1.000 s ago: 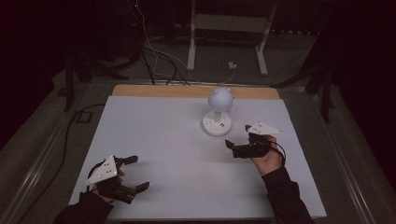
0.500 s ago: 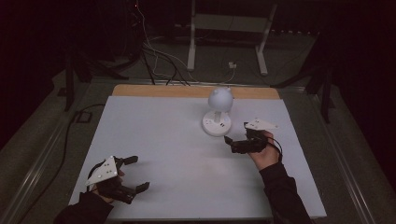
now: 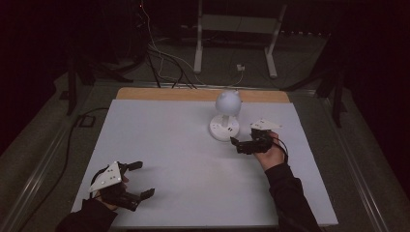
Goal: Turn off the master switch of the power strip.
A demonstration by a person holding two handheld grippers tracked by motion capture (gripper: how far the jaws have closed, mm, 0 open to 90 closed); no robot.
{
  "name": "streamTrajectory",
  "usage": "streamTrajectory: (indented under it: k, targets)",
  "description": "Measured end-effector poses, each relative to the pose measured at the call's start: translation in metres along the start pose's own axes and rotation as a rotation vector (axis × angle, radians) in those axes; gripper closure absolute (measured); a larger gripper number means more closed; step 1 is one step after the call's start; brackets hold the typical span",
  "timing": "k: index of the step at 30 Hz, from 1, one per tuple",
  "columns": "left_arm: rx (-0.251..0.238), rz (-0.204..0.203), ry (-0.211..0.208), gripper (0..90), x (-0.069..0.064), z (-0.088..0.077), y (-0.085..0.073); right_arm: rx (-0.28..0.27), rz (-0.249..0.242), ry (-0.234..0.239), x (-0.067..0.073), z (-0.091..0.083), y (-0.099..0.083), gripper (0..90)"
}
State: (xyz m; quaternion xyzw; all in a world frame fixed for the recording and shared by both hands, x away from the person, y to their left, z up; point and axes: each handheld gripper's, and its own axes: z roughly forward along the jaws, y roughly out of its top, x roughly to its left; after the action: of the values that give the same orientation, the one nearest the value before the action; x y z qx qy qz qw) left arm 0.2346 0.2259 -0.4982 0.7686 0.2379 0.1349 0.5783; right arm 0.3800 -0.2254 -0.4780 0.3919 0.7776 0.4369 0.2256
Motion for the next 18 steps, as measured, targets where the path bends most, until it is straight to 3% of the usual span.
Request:
streamTrajectory:
  k: [18]
  targets:
    - [0.0,-0.001,0.0,0.4,0.0,0.0,0.0,0.027,0.029,-0.017,-0.012,0.019,-0.002,1.4]
